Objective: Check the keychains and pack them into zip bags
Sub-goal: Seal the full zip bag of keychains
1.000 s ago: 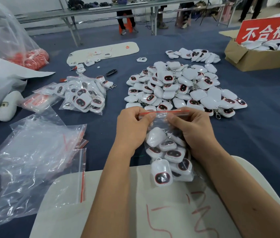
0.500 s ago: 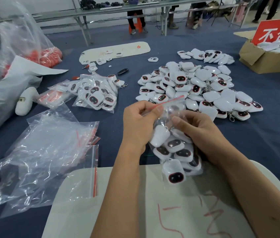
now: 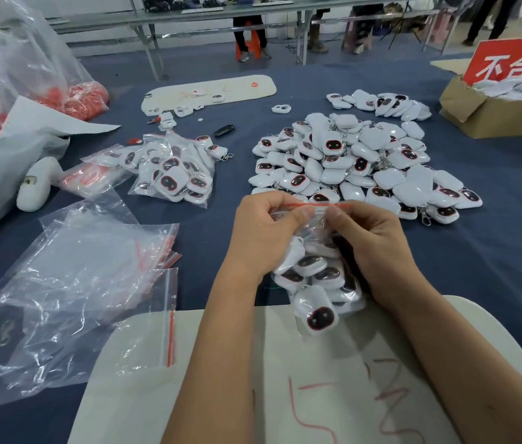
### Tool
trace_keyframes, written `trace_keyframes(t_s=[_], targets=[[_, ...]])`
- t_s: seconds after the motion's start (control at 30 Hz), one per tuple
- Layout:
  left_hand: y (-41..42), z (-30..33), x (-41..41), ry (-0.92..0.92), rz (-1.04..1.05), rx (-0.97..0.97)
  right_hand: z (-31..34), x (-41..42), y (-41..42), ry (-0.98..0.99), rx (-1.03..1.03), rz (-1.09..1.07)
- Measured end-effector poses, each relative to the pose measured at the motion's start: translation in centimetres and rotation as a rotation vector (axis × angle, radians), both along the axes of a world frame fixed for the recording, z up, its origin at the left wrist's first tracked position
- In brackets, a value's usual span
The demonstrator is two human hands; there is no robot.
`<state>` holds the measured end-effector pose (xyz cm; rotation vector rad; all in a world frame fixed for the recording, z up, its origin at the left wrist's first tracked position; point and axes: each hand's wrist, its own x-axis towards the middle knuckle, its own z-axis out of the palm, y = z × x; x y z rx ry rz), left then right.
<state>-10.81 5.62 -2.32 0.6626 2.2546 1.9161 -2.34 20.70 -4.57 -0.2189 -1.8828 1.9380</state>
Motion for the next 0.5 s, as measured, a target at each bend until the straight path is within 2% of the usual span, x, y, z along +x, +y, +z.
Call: trace_keyframes(t_s=[0.23, 0.33, 0.4, 0.5], targets=[[0.74, -0.11, 0.43, 0.039, 0.060, 0.031, 0.16, -0.33, 0.10, -0.010, -0.173, 0.003], [0.68, -0.08, 0.36, 0.013, 0.047, 0.053, 0.09, -0.22, 0.10, 0.003, -0.169, -0.030], [0.73, 0.07, 0.64, -0.044, 0.023, 0.067, 0.11, -0.22, -0.09, 0.028, -0.136, -0.088], [0.51, 0.05, 0.79, -0.283, -0.058, 0.108, 0.33, -0.24, -0.14, 0.074, -0.187, -0.203]])
